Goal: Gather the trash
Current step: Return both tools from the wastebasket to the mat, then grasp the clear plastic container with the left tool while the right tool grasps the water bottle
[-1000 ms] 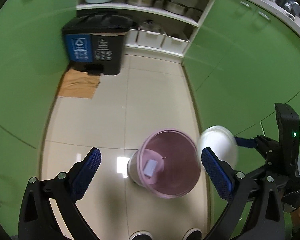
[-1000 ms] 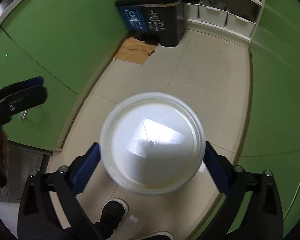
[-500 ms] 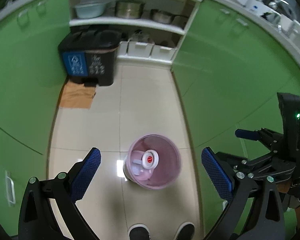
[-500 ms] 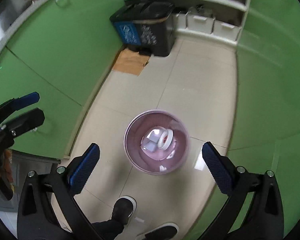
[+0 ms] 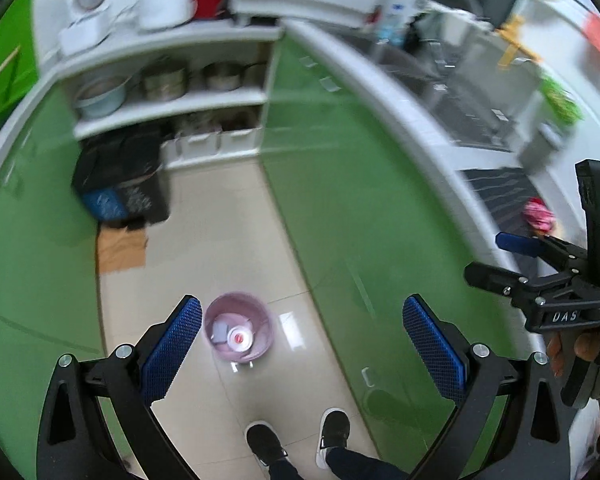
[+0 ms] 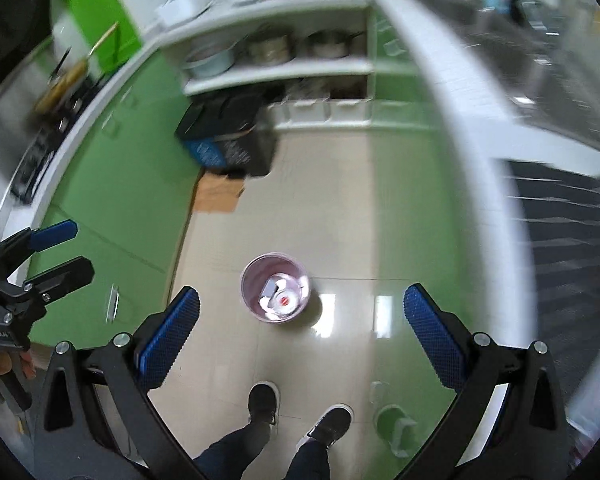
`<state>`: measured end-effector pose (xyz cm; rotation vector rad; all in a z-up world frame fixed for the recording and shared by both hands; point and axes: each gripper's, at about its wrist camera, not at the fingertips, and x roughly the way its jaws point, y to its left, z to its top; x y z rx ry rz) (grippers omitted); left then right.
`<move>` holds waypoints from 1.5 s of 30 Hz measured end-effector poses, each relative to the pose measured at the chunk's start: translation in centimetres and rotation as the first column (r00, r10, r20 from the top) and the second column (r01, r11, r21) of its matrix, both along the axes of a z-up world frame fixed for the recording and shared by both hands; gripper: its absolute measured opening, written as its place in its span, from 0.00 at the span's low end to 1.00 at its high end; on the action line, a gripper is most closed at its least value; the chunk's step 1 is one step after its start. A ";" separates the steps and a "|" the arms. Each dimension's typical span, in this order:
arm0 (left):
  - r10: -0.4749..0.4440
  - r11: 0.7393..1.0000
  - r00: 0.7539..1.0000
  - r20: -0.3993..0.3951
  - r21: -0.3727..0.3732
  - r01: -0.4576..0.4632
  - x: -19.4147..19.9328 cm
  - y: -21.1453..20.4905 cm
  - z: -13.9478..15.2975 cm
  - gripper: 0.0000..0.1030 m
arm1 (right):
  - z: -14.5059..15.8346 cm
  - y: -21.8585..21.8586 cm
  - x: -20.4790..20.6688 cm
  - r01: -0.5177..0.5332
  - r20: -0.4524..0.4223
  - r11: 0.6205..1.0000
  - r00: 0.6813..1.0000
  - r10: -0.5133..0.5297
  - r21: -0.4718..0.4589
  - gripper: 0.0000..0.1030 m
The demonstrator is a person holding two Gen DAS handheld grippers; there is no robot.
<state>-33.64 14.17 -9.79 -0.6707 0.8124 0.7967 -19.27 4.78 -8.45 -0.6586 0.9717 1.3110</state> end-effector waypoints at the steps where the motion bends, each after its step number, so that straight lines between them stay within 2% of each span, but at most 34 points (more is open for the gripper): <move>1: -0.032 0.999 0.999 0.001 0.012 0.032 1.1 -0.5 1.2 0.94 | 1.6 -1.5 1.3 0.038 0.009 0.999 0.999 -0.038 0.018 0.97; 5: -0.139 0.989 0.990 0.018 0.043 0.139 5.3 -1.9 4.0 0.94 | 5.4 -6.8 5.5 0.174 0.039 0.983 0.984 -0.177 0.067 0.97; 9: -0.251 0.966 0.968 0.027 0.073 0.248 10.2 -3.2 6.1 0.94 | 7.7 -13.0 10.1 0.318 0.061 0.943 0.944 -0.325 0.102 0.97; 16: -0.423 0.903 0.906 0.032 0.099 0.418 18.9 -6.2 8.0 0.94 | 8.6 -20.9 16.6 0.480 0.067 0.872 0.871 -0.487 0.101 0.97; 19: -0.465 0.882 0.885 0.031 0.096 0.460 21.9 -7.5 8.0 0.94 | 8.4 -23.3 18.5 0.512 0.063 0.853 0.852 -0.520 0.101 0.97; 29: -0.579 0.815 0.815 0.001 0.036 0.578 31.1 -11.2 5.0 0.94 | 7.1 -26.4 22.9 0.566 0.042 0.822 0.821 -0.569 0.066 0.97; 34: -0.632 0.775 0.774 -0.037 -0.016 0.632 34.5 -11.6 2.2 0.94 | 6.3 -27.2 23.8 0.617 0.018 0.785 0.786 -0.618 0.055 0.97; 43: -0.669 0.743 0.740 -0.072 -0.082 0.664 37.9 -11.4 -1.3 0.94 | 4.2 -27.1 25.6 0.650 -0.007 0.760 0.760 -0.650 0.014 0.97; 44: -0.675 0.738 0.734 -0.072 -0.090 0.669 38.2 -11.5 -1.6 0.92 | 4.0 -27.0 25.8 0.651 -0.009 0.759 0.759 -0.651 0.009 0.97; 45: -0.679 0.734 0.730 -0.074 -0.096 0.672 38.4 -11.5 -1.9 0.87 | 3.8 -26.9 26.0 0.651 -0.011 0.759 0.759 -0.651 0.006 0.97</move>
